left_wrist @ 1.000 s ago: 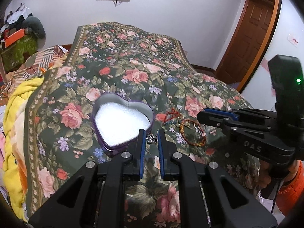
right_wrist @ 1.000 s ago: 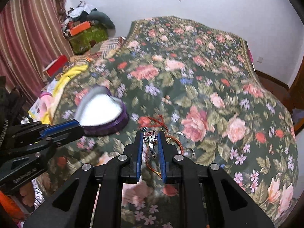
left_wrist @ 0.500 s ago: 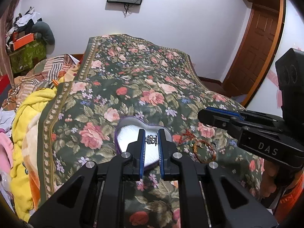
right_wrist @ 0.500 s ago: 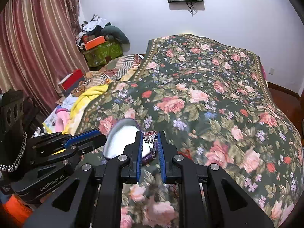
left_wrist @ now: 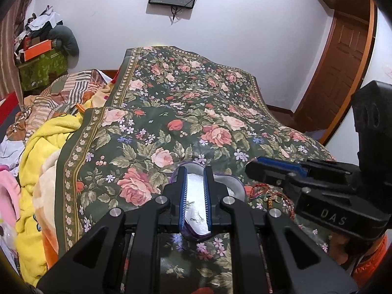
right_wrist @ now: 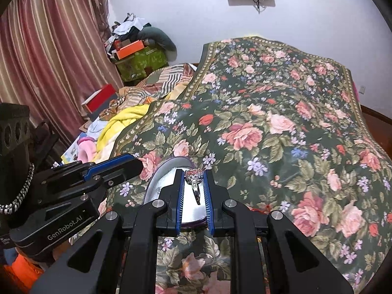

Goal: Organize jewelry
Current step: 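Lower the pendant into the heart tin and open the right tool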

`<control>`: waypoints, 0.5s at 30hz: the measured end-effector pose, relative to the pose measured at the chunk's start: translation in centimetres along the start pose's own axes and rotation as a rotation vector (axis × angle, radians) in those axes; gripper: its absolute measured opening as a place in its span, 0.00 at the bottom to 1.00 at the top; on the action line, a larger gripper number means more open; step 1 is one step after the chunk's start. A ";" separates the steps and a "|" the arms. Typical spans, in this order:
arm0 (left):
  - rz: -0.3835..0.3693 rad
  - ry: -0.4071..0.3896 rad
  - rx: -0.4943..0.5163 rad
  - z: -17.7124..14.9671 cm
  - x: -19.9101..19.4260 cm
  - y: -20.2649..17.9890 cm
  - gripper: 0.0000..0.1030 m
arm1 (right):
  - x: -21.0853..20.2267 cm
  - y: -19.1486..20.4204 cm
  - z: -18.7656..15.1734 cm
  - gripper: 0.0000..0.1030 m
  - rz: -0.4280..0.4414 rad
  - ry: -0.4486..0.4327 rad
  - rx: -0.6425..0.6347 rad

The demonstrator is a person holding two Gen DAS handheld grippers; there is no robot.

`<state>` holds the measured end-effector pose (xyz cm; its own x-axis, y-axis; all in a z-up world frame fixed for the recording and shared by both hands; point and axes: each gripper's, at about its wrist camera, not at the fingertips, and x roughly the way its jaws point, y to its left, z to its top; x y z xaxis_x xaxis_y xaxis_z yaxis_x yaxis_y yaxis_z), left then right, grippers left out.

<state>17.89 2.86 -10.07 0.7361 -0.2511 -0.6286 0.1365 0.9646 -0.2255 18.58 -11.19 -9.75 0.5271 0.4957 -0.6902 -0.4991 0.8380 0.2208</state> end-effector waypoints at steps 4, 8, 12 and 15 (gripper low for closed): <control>0.002 0.014 -0.005 -0.2 0.7 0.4 0.11 | 0.9 0.1 -0.2 0.13 0.006 0.023 -0.006; 0.007 0.019 -0.005 -0.2 1.0 0.7 0.11 | 1.6 0.1 -0.4 0.13 0.007 0.041 -0.008; 0.032 -0.005 -0.001 -0.1 0.5 1.2 0.11 | 2.3 0.2 -0.4 0.13 0.022 0.061 -0.011; 0.049 -0.015 -0.003 0.1 0.1 1.6 0.11 | 2.9 0.7 -0.5 0.13 0.017 0.078 -0.032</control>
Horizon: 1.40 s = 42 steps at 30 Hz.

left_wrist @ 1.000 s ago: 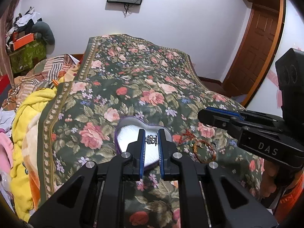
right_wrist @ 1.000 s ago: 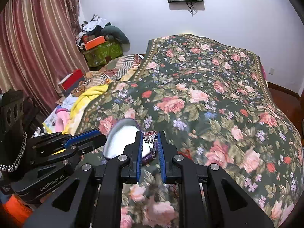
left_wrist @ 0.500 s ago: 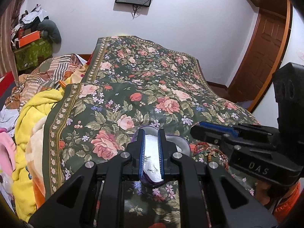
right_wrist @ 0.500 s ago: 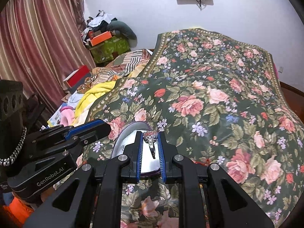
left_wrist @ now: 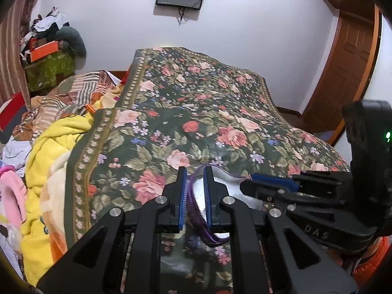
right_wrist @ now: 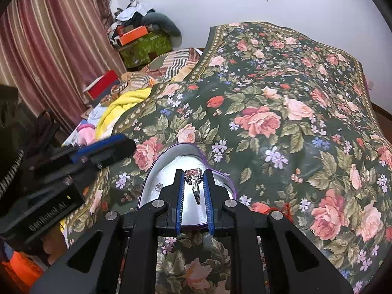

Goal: Organize jewelry
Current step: 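Lower the pendant into the heart tin and open the right tool, then grasp the braided red-gold bracelet with the left tool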

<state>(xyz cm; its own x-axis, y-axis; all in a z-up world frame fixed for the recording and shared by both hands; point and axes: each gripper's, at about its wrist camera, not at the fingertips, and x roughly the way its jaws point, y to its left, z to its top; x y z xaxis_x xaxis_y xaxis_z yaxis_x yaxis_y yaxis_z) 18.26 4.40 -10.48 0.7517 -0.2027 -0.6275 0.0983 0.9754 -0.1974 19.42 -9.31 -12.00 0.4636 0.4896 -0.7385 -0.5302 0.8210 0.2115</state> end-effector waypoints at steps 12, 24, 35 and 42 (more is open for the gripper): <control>0.005 0.027 0.008 -0.5 0.6 0.0 0.13 | 0.6 0.6 -0.5 0.14 -0.022 0.029 -0.033; 0.012 0.011 0.008 -0.4 -0.3 -0.5 0.23 | -1.1 0.6 -0.9 0.41 -0.061 -0.001 -0.053; 0.009 -0.004 0.040 -0.6 -2.2 -2.3 0.31 | -3.9 0.4 -1.4 0.41 -0.102 -0.046 -0.064; 0.004 -0.004 0.083 -0.8 -3.5 -4.3 0.32 | -6.3 -0.9 -2.0 0.41 -0.139 -0.081 -0.039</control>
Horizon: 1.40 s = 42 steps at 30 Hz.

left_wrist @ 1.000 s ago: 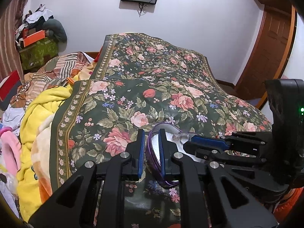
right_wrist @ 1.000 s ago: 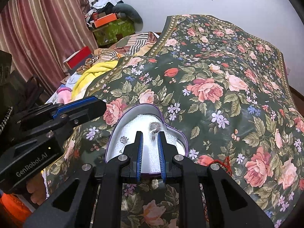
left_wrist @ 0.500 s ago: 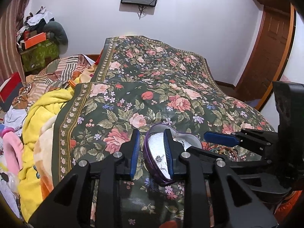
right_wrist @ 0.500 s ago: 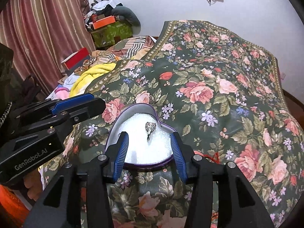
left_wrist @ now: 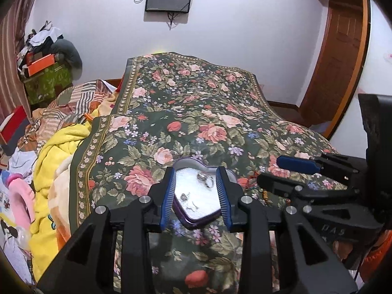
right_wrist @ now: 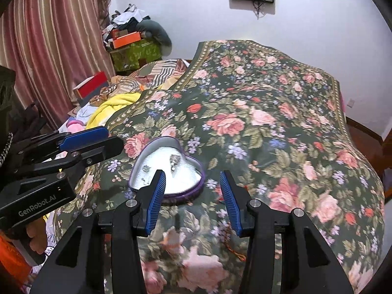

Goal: Organize jewelry
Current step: 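Grasp the braided red-gold bracelet with the left tool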

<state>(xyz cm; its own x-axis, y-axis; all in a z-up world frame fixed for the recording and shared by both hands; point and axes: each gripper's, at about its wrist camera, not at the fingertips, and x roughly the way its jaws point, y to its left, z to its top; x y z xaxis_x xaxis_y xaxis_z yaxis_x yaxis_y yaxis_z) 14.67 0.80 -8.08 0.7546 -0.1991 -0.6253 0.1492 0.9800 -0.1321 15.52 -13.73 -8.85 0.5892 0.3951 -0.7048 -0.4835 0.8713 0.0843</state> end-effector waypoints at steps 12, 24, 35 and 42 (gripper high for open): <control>-0.067 0.085 0.038 -1.6 1.3 -3.5 0.38 | -2.3 -4.6 -3.1 0.45 -0.083 0.027 0.059; -0.149 0.232 0.099 -3.9 5.8 -7.3 0.38 | -2.2 -7.6 -6.5 0.45 -0.118 0.116 0.089; -0.175 0.286 0.149 -3.4 9.7 -10.0 0.26 | -3.0 -9.0 -6.7 0.45 -0.106 0.094 0.119; -0.137 0.306 0.180 -3.2 11.9 -10.8 0.22 | -2.8 -9.5 -6.6 0.45 -0.091 0.087 0.132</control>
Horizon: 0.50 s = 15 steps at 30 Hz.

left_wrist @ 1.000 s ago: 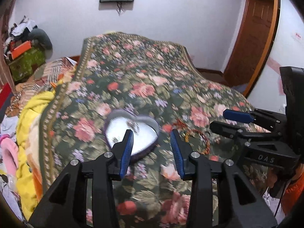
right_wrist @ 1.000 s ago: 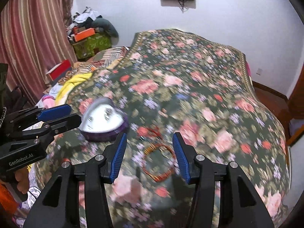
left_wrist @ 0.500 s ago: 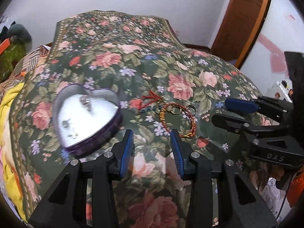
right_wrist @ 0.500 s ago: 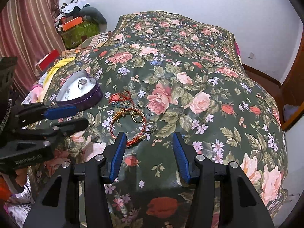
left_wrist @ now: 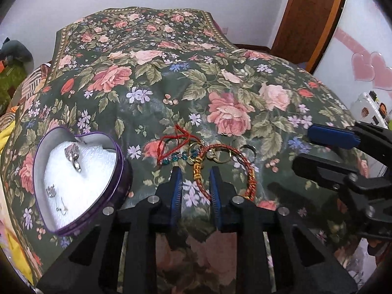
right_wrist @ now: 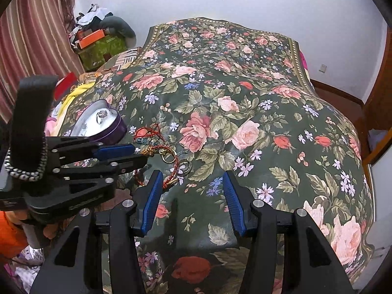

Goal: Organize jewelry
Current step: 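Grasp the braided red-gold bracelet with the left tool, then lift the braided bracelet with the left tool while the right tool grasps a gold hoop ring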

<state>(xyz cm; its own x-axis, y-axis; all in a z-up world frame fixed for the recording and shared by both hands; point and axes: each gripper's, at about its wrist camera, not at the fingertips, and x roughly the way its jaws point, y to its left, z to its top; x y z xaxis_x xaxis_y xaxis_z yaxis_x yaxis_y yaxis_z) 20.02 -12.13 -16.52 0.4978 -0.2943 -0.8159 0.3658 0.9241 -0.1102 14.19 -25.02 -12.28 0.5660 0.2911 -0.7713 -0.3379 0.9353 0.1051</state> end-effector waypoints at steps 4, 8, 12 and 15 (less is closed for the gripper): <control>0.000 0.012 -0.007 0.3 1.1 0.0 0.21 | 0.2 -0.2 0.1 0.45 0.005 0.001 0.005; 0.002 0.011 0.008 0.4 1.4 -0.2 0.06 | 0.2 -0.3 0.3 0.45 0.004 0.002 0.007; -0.018 0.009 -0.001 0.2 0.9 -0.1 0.05 | 0.2 -0.3 0.3 0.45 -0.001 0.003 0.007; -0.026 -0.017 -0.009 -0.2 -0.6 0.1 0.05 | 0.3 -0.3 0.4 0.45 -0.005 0.008 0.003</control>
<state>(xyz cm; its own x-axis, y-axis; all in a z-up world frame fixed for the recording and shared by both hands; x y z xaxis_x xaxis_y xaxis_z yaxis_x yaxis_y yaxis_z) 19.65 -11.78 -16.18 0.5016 -0.3228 -0.8026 0.3722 0.9181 -0.1366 14.69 -25.13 -12.27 0.5616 0.2852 -0.7767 -0.3327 0.9373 0.1036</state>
